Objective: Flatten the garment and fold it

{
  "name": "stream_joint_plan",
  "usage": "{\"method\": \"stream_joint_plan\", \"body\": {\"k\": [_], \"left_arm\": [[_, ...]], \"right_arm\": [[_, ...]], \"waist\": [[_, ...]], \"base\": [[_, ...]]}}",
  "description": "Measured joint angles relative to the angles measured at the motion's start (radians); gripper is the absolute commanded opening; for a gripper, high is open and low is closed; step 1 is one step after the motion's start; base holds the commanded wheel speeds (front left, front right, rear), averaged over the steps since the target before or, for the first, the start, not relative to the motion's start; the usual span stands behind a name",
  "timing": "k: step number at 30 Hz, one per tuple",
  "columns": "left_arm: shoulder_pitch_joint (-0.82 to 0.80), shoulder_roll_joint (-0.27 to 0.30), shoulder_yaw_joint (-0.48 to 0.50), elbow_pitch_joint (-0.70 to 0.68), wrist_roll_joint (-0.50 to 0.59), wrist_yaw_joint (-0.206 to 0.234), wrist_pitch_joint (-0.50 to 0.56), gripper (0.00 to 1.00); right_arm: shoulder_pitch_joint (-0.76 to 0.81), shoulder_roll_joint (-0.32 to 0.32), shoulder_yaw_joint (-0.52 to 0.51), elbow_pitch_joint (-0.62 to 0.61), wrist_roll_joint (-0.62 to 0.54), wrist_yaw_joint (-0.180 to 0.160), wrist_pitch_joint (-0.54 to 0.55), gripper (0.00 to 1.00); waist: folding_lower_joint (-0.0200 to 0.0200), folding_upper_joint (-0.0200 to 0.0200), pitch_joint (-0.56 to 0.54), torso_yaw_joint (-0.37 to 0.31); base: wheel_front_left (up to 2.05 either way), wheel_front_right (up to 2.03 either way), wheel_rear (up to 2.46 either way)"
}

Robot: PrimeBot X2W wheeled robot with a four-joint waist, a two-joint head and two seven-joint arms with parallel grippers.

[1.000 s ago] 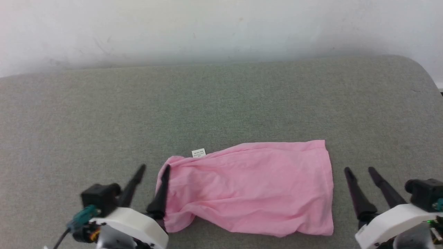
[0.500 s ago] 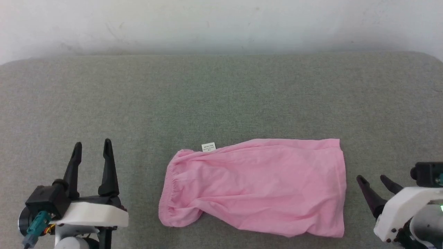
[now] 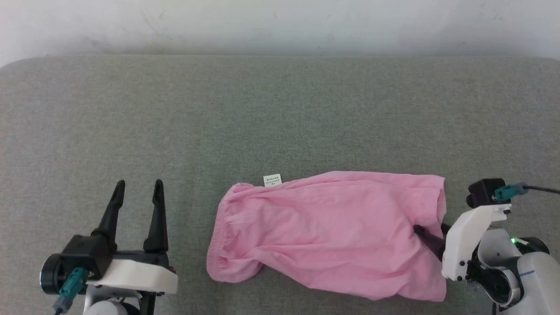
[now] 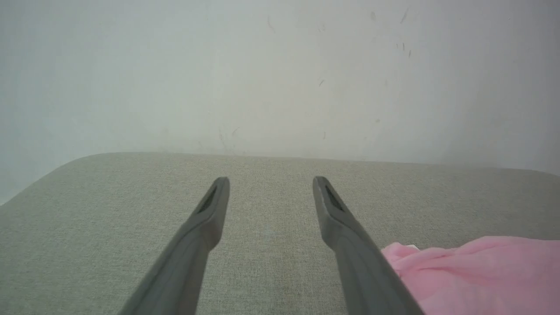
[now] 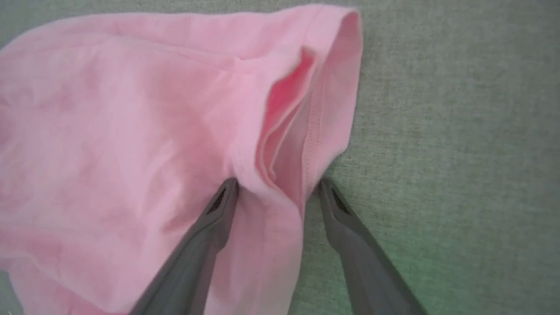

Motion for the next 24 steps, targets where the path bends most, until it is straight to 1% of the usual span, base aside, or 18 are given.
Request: {"method": "stream_joint_plan", "body": {"k": [1,2,3,8,12,17,22,24], "left_arm": [[-0.001,-0.004,-0.003,0.0,0.001,-0.002,0.0,1.0],[-0.002,-0.008,-0.005,0.002,0.003,-0.007,0.0,1.0],[-0.002,-0.011,-0.006,0.004,0.004,-0.009,0.0,1.0],[-0.001,-0.014,-0.003,0.027,0.015,-0.01,-0.001,1.0],[0.006,-0.023,-0.003,0.035,0.016,-0.01,-0.001,1.0],[0.01,-0.03,-0.002,0.036,0.016,-0.01,-0.001,1.0],[0.021,-0.029,-0.001,0.041,0.017,-0.01,-0.001,1.0],[0.028,-0.029,-0.001,0.047,0.017,-0.009,-0.001,1.0]], "right_arm": [[-0.012,-0.011,0.015,0.015,0.001,0.0,0.017,0.41],[-0.021,-0.017,0.025,0.026,0.012,0.0,0.029,0.22],[-0.027,-0.02,0.031,0.033,0.025,-0.001,0.036,0.0],[-0.025,-0.029,0.073,0.03,0.049,-0.001,0.004,0.0],[0.002,-0.03,0.057,-0.017,0.055,-0.001,-0.048,0.0],[0.065,-0.047,-0.044,-0.108,0.044,0.0,-0.073,0.0],[0.136,-0.057,-0.193,-0.17,-0.004,0.0,-0.056,0.0],[0.144,-0.056,-0.221,-0.191,-0.016,0.0,-0.044,0.0]], "waist": [[-0.0001,0.0,0.0,0.003],[-0.0002,0.0,-0.002,0.006],[-0.0002,0.0,-0.004,0.008],[-0.0001,0.0,-0.023,0.005],[0.0,0.0,-0.039,-0.006],[0.0,0.0,-0.054,-0.018],[-0.0001,0.0,-0.064,-0.027],[0.0,0.0,-0.068,-0.033]], "base": [[0.0,0.0,0.0],[0.0,0.0,0.0],[0.0,0.0,0.0],[0.0,0.0,0.0],[0.0,0.0,0.0],[0.0,0.0,0.0],[0.0,0.0,0.0],[0.0,0.0,0.0]]}}
